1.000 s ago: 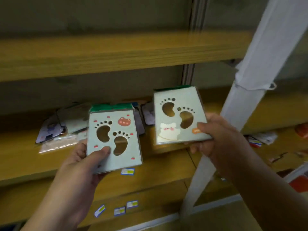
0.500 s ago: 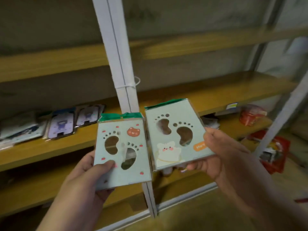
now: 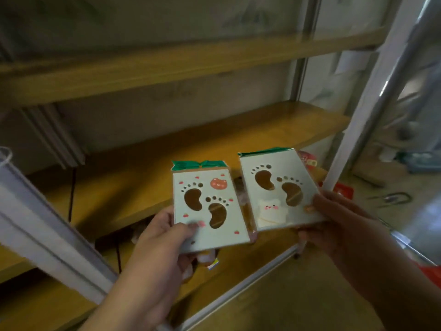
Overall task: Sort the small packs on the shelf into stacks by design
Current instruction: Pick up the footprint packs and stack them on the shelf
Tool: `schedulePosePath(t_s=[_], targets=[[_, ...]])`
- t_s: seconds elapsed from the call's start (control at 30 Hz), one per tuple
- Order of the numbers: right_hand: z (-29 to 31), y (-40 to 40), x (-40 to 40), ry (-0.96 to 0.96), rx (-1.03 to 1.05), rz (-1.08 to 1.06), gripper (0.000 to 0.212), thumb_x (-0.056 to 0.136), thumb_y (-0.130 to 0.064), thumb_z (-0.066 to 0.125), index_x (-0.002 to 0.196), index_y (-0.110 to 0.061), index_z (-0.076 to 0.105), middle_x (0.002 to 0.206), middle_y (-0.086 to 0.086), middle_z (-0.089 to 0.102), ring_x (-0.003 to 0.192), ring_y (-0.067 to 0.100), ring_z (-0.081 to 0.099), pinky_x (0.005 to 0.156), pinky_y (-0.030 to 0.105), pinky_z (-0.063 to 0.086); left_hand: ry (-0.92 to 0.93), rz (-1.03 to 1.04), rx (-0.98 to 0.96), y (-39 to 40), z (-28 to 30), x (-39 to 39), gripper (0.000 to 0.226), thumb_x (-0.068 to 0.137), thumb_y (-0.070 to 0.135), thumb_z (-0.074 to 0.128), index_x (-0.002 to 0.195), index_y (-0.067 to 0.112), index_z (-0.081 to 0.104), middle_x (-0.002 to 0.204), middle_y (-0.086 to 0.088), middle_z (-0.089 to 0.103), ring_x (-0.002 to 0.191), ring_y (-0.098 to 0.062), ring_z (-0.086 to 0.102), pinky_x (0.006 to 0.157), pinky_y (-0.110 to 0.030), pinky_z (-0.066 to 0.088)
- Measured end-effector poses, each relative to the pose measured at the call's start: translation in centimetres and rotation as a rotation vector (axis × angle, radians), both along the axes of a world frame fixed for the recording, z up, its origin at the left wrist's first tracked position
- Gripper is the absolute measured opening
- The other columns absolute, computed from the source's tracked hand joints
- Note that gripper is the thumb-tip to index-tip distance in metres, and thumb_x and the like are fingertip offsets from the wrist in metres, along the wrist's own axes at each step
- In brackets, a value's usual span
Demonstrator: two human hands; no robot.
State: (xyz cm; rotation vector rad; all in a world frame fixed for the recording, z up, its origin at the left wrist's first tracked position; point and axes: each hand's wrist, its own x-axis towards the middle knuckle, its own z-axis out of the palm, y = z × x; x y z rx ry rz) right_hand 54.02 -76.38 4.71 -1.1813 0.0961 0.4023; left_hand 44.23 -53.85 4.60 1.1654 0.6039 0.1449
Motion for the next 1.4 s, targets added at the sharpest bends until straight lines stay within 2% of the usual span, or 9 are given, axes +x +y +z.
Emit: schedulePosePath(t_s=[0.17,0.43,0.53,0.73,0.87,0.97,1.1,1.27,1.4], targets=[[0.4,-1.8,8.2,-0.024,-0.083,-0.053,0.028,0.077,-0.021,0.061,0.098,-0.01,0.076,0.102,0.017,0.076,0.09,0.035,0.073,0.069,0.039,0.06,0.02,0.006,0.006,0.4,-1.5,12.3,0.037,0.092,0.005,0.065,0.125,0.021,0.057,0.109,-0.007,0.078,0.097,-0.025,0.076,0.083,-0.043,0.059],[-0.4,-2.7,17.9,0.067,-0.103,-0.082,0.036,0.074,-0.021,0.064,0.108,-0.009,0.07,0.1,0.017,0.076,0.088,0.032,0.074,0.069,0.044,0.063,0.124,0.078,0.227,2.0,-3.1,25.7,0.044,0.093,0.008,0.064,0.133,0.024,0.055,0.126,-0.001,0.068,0.112,-0.022,0.065,0.103,-0.045,0.049],[-1.2,-2.1,21.0,0.089,-0.169,-0.03,0.037,0.068,-0.022,0.068,0.104,-0.012,0.07,0.094,0.011,0.078,0.086,0.031,0.075,0.068,0.044,0.061,0.147,0.138,0.324,2.1,-3.5,27.7,0.044,0.096,0.009,0.059,0.136,0.024,0.051,0.124,0.005,0.063,0.112,-0.017,0.059,0.098,-0.037,0.046],[-2.6,-0.2,27.2,-0.043,-0.374,0.192,0.025,0.073,-0.021,0.074,0.098,-0.022,0.07,0.094,-0.001,0.074,0.093,0.021,0.072,0.076,0.041,0.06,0.266,0.085,0.671,2.2,-3.6,28.5,0.039,0.097,0.016,0.058,0.133,0.03,0.053,0.119,0.01,0.06,0.104,-0.01,0.056,0.07,-0.02,0.042],[-3.6,1.7,30.4,-0.172,-0.432,0.453,0.031,0.09,-0.023,0.067,0.121,-0.024,0.066,0.102,-0.006,0.077,0.095,0.016,0.073,0.077,0.036,0.058,0.428,0.111,0.961,1.9,-3.7,27.2,0.046,0.099,0.022,0.057,0.144,0.019,0.048,0.132,0.002,0.051,0.119,-0.021,0.054,0.08,-0.022,0.044],[-3.9,4.5,31.7,-0.213,-0.422,0.579,0.033,0.091,-0.019,0.066,0.124,-0.023,0.064,0.103,-0.004,0.076,0.089,0.013,0.074,0.073,0.031,0.059,0.474,0.18,0.936,1.1,-4.1,25.5,0.059,0.1,0.026,0.056,0.155,0.024,0.034,0.158,0.001,0.035,0.132,-0.021,0.048,0.099,-0.029,0.042],[-3.5,8.7,32.2,-0.235,-0.361,0.655,0.04,0.089,-0.01,0.07,0.127,-0.017,0.058,0.099,-0.009,0.071,0.083,0.009,0.074,0.071,0.027,0.06,0.451,0.23,0.945,0.0,-4.5,23.2,0.057,0.097,0.028,0.059,0.151,0.03,0.04,0.156,0.009,0.036,0.139,-0.02,0.044,0.111,-0.043,0.043],[-3.5,12.0,32.0,-0.348,-0.43,0.716,0.022,0.089,-0.011,0.07,0.106,-0.023,0.064,0.09,-0.007,0.072,0.077,0.015,0.074,0.066,0.032,0.063,0.419,0.329,0.905,-1.2,-4.5,22.3,0.046,0.097,0.025,0.06,0.143,0.031,0.051,0.152,0.013,0.041,0.135,-0.021,0.047,0.097,-0.03,0.042],[-4.5,12.5,31.9,-0.624,-0.693,0.689,0.016,0.081,-0.035,0.074,0.08,-0.033,0.058,0.083,-0.009,0.073,0.074,0.011,0.071,0.07,0.043,0.061,0.406,0.383,0.912,-1.3,-4.6,22.4,0.044,0.097,0.024,0.059,0.14,0.031,0.053,0.149,0.01,0.044,0.133,-0.022,0.048,0.094,-0.028,0.04]])
